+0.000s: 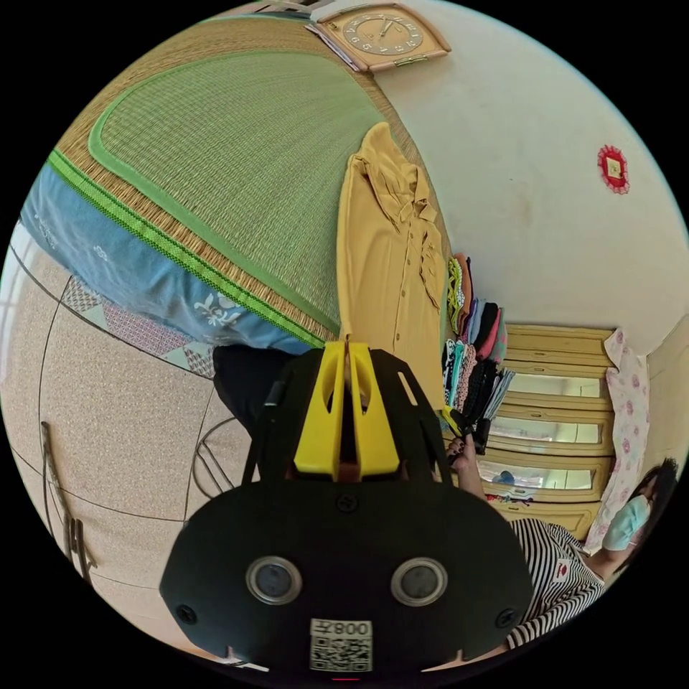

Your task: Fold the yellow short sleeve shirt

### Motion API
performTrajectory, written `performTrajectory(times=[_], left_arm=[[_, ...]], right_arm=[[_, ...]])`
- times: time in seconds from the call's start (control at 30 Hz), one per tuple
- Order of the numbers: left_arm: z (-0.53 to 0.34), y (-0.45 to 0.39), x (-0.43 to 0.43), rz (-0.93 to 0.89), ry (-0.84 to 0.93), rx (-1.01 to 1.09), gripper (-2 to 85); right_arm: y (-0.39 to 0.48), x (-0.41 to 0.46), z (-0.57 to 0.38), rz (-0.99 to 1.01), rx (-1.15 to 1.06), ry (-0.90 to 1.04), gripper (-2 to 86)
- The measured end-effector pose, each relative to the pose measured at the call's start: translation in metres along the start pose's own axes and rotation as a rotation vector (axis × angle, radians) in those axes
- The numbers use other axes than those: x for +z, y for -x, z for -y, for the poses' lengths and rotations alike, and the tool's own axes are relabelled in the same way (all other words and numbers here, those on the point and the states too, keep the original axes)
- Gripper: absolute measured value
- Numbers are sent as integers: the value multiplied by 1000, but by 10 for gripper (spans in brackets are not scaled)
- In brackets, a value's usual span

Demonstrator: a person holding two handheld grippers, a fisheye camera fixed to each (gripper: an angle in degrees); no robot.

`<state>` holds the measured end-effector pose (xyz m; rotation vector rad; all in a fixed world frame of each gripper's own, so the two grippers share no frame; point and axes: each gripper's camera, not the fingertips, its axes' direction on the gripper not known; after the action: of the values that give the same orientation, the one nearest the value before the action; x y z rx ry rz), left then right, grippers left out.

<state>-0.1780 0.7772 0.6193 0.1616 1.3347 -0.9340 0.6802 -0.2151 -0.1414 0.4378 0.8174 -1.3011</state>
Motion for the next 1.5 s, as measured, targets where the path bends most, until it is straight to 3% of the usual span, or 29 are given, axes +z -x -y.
performTrajectory(times=[0.87,1.23,1.5], left_arm=[[-92,-50,-80,-269,-74,93,4],[-55,-96,-79,-306,-87,123,4],[10,-140,-69,-330,-108,145,5]], right_arm=[[39,-113,-79,134,-161,-64,0],[59,-124,-50,141,-176,-68,0],[95,-128,23,118,-228,-76,1]])
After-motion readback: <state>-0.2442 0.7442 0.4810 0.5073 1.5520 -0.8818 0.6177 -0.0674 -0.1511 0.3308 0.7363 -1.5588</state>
